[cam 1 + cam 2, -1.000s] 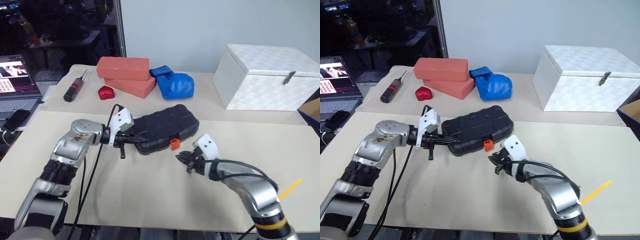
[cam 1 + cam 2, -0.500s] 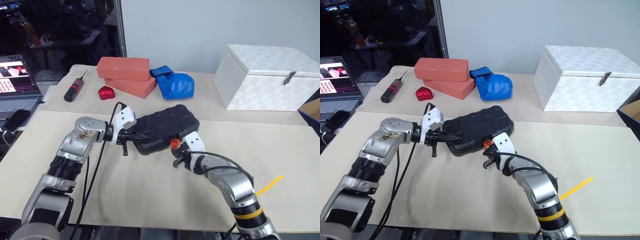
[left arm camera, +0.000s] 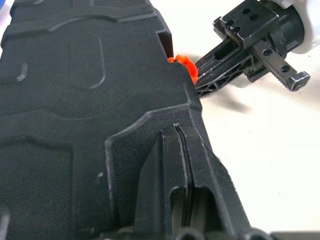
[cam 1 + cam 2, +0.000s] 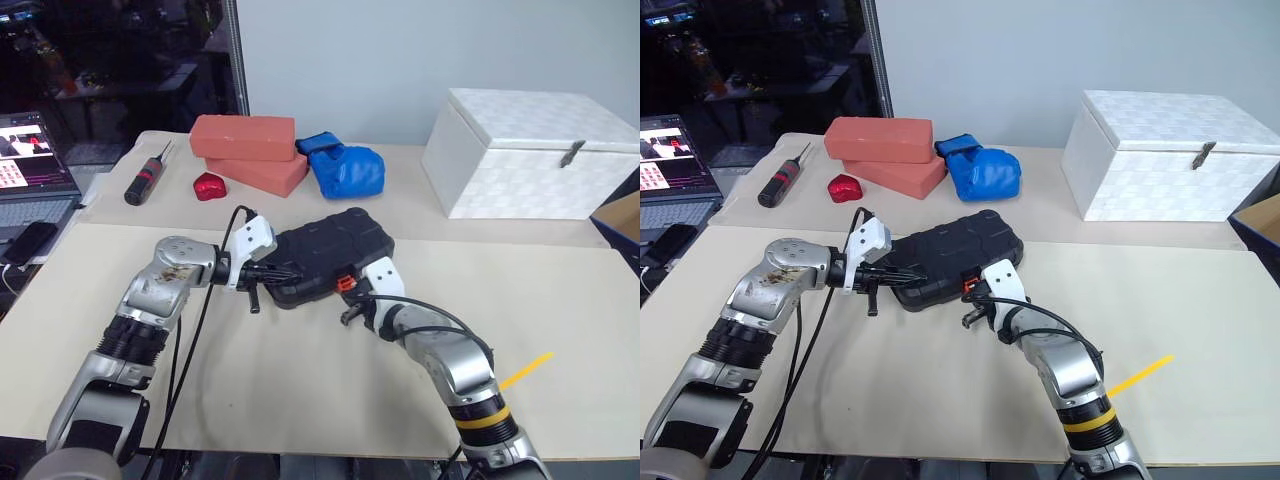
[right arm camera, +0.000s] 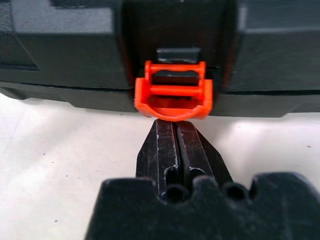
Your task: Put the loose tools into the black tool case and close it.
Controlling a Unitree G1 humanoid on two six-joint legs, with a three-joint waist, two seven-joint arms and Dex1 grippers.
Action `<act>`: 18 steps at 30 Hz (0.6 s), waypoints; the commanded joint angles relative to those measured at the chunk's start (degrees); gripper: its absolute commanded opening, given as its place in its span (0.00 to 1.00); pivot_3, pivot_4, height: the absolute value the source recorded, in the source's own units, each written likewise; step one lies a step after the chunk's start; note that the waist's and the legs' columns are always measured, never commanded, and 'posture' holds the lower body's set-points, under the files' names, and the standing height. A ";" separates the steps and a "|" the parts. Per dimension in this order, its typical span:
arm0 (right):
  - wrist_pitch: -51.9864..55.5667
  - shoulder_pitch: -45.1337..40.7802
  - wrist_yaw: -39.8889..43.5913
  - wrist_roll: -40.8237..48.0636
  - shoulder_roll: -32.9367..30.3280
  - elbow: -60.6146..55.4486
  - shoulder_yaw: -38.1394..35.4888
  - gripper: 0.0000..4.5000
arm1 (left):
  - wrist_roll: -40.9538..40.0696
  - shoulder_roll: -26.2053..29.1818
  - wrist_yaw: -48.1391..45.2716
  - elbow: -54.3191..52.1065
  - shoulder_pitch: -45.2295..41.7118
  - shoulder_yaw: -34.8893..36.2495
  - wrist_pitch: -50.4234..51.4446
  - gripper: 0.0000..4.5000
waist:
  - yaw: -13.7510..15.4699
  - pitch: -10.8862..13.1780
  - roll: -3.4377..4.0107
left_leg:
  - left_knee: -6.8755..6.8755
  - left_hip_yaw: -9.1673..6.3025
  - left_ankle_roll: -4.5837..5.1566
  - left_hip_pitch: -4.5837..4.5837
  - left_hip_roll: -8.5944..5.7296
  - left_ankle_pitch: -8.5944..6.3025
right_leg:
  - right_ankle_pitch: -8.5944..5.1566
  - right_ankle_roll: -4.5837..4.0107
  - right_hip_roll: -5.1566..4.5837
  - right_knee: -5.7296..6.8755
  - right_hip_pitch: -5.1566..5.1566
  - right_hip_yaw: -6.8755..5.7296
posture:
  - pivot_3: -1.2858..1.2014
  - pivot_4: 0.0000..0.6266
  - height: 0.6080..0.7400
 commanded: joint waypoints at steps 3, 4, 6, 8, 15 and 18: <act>0.26 -0.16 -1.04 0.99 0.60 -7.59 -3.09 0.00 | 1.98 0.55 0.02 -0.90 1.32 -2.04 1.58 0.00 | -0.13 0.00 0.00 | -0.02 0.00 0.00 -0.02 0.00 0.00 | -0.01 0.03 0.00 -0.02 0.00 0.00 | 0.52 0.24 1.00; 0.32 -0.12 -1.22 1.04 0.82 -8.07 -3.28 0.00 | 2.40 0.71 0.01 -0.98 1.49 -2.38 1.53 0.00 | -0.20 0.00 0.00 | -0.02 0.00 0.00 -0.01 0.00 0.00 | 0.00 0.03 0.00 -0.03 0.00 0.00 | 0.52 0.24 1.00; 0.48 -0.21 -1.51 1.00 1.19 -8.69 -3.44 0.00 | 2.80 0.78 0.04 -0.98 1.68 -2.67 1.70 0.00 | -0.29 0.00 0.00 | -0.02 0.00 0.00 -0.01 0.00 0.00 | 0.00 0.03 0.00 -0.02 -0.01 0.00 | 0.52 0.24 1.00; 0.83 -0.42 -1.77 1.04 1.61 -9.17 -3.47 0.00 | 2.98 0.79 -0.02 -0.93 1.77 -2.78 1.85 0.00 | -0.36 0.00 0.00 | -0.03 0.00 0.00 0.01 0.01 0.00 | 0.00 0.02 0.00 -0.01 -0.02 0.00 | 0.52 0.24 1.00; 2.15 -2.10 -1.81 1.47 2.47 -9.48 -3.57 0.00 | 3.58 0.77 -0.52 -0.73 2.07 -2.95 1.75 0.00 | -0.53 0.00 0.00 | -0.04 0.00 0.00 0.07 0.02 0.00 | -0.08 -0.23 0.01 0.00 -0.02 0.01 | 0.52 0.24 1.00; 2.67 -3.61 -1.33 1.86 3.14 -8.71 -3.44 0.00 | 3.82 0.82 -0.57 -0.45 2.44 -2.94 1.40 0.00 | -0.63 0.00 0.00 | -0.04 0.00 0.00 0.08 0.02 0.00 | -0.08 -0.25 0.02 0.00 -0.02 0.01 | 0.52 0.24 1.00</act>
